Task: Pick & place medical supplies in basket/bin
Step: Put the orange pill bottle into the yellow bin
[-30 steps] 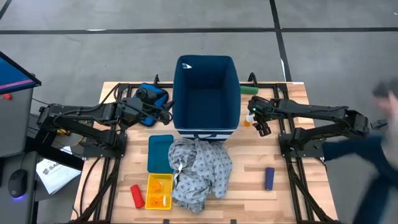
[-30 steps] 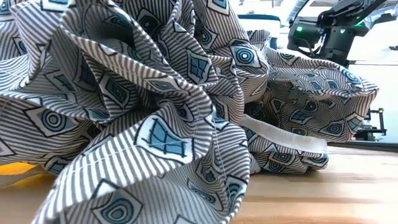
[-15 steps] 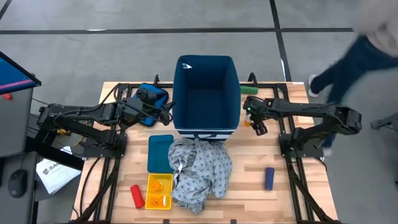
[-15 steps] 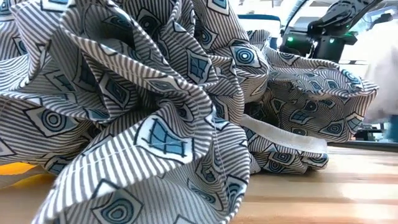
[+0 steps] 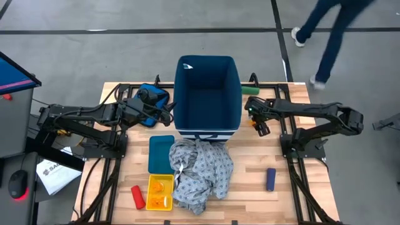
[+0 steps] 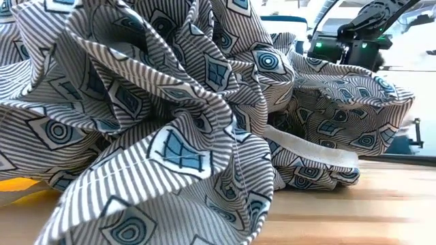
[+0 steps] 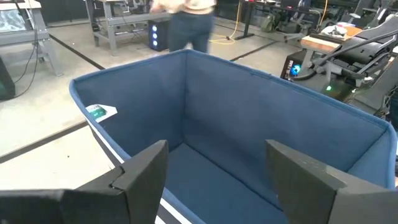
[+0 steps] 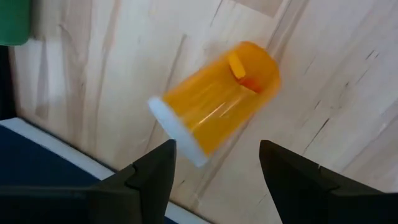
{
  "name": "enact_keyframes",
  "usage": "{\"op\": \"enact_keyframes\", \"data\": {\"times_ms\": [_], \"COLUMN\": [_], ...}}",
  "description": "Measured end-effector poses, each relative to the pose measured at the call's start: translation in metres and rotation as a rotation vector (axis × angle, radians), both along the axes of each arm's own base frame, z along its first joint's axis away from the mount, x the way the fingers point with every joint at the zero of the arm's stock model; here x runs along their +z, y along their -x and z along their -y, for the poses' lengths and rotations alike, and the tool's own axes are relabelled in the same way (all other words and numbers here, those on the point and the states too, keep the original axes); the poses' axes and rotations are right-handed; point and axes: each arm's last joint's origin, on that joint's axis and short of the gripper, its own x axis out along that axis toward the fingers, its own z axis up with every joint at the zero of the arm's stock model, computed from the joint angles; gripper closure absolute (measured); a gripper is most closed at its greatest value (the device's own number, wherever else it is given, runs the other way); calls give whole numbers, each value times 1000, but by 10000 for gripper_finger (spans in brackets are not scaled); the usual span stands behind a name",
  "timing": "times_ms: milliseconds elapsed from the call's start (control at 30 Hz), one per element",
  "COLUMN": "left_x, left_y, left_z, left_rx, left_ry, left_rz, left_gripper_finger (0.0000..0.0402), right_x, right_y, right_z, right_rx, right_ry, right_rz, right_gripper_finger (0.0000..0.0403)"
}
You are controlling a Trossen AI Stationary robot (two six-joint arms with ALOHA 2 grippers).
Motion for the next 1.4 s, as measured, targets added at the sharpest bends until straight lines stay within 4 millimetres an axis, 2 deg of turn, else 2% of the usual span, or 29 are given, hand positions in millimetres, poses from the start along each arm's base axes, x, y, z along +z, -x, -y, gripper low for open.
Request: {"op": "enact_keyframes", "data": {"times_ms": [533, 700, 1067, 1400], "left_x": [0, 0, 0, 0], "left_y": [0, 0, 0, -1], "left_z": [0, 0, 0, 0], "left_rx": [0, 0, -20, -20], "left_ry": [1, 1, 11, 13], "left_rz": [1, 1, 6, 8], "left_gripper_finger": [147, 147, 147, 147], "right_x": [5, 5, -6, -26], "right_y": [4, 6, 7, -2], "right_z": [-2, -2, 14, 21], "right_rx": [65, 6, -77, -100], "right_ry": [24, 3, -49, -101], "right_rz": [-7, -11, -30, -70], "right_gripper_finger": [176, 164, 121, 115]}}
